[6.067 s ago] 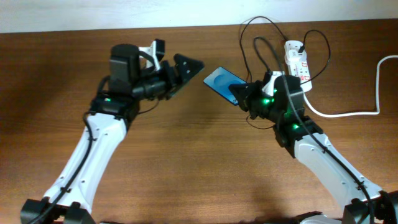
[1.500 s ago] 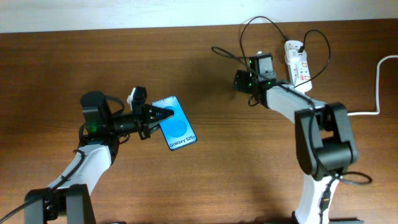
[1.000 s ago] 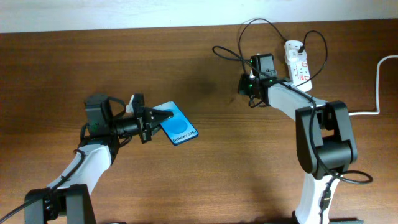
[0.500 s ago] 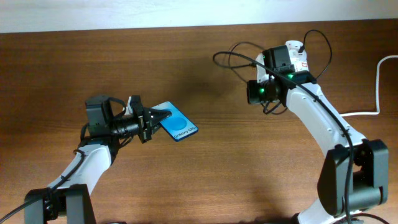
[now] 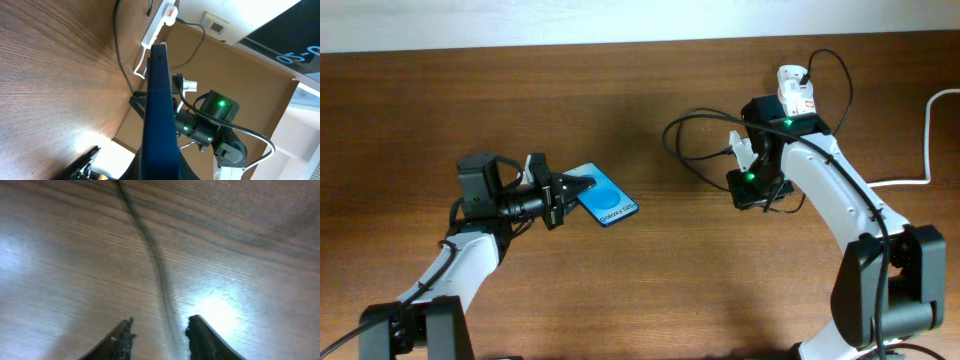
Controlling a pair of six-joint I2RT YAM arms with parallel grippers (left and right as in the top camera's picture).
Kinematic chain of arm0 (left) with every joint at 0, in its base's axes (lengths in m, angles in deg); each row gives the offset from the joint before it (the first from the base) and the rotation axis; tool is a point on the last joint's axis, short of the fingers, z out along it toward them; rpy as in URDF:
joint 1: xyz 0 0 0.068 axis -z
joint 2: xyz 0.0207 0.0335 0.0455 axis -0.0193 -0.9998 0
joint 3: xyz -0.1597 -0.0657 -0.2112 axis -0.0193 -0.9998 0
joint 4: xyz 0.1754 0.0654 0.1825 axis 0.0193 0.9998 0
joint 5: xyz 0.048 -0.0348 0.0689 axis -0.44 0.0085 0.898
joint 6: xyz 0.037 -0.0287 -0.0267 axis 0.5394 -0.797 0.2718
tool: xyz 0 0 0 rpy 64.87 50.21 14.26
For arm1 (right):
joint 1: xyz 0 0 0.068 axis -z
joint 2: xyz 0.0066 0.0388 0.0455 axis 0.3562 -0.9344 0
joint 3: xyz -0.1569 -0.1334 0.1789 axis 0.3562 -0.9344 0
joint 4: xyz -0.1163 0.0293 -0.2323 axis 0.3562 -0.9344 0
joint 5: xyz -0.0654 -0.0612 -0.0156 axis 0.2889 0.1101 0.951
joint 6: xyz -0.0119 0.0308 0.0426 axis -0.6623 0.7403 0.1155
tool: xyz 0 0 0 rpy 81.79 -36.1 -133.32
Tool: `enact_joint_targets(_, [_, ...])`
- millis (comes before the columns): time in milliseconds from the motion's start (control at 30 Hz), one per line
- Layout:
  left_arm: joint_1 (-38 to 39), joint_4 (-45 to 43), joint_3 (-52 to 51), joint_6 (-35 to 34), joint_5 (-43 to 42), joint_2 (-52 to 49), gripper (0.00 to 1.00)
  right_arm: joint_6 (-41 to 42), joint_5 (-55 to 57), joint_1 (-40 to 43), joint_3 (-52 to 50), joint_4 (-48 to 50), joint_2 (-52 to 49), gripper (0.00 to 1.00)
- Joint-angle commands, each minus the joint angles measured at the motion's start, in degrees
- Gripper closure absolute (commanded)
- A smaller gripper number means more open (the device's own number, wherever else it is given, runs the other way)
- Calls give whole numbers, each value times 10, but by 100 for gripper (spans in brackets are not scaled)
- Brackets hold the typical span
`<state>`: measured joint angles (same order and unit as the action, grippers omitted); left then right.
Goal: Plug charger to phone and switch on socket
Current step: 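Move the right gripper back toward the power strip over the cable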
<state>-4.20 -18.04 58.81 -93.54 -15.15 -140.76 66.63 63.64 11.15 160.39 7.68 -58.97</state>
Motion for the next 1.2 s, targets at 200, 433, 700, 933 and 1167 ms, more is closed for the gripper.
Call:
enact_joint_targets(200, [-2,-3,8,-3,-10,9,100,37,10,4,6,80,11,2])
enact_joint_targets(433, [-2,-3,8,-3,-10,9,100,278,10,4,6,287,10,2])
enact_joint_targets(700, [-2,-3,8,-3,-10,9,100,602,10,4,6,430,-43,2])
enact_joint_targets(933, [-2,-3,8,-3,-11,9,100,775,10,8,6,496,-93,5])
enact_joint_targets(1167, [-2,-3,8,-3,-11,9,100,908,-24,9,6,590,-164,10])
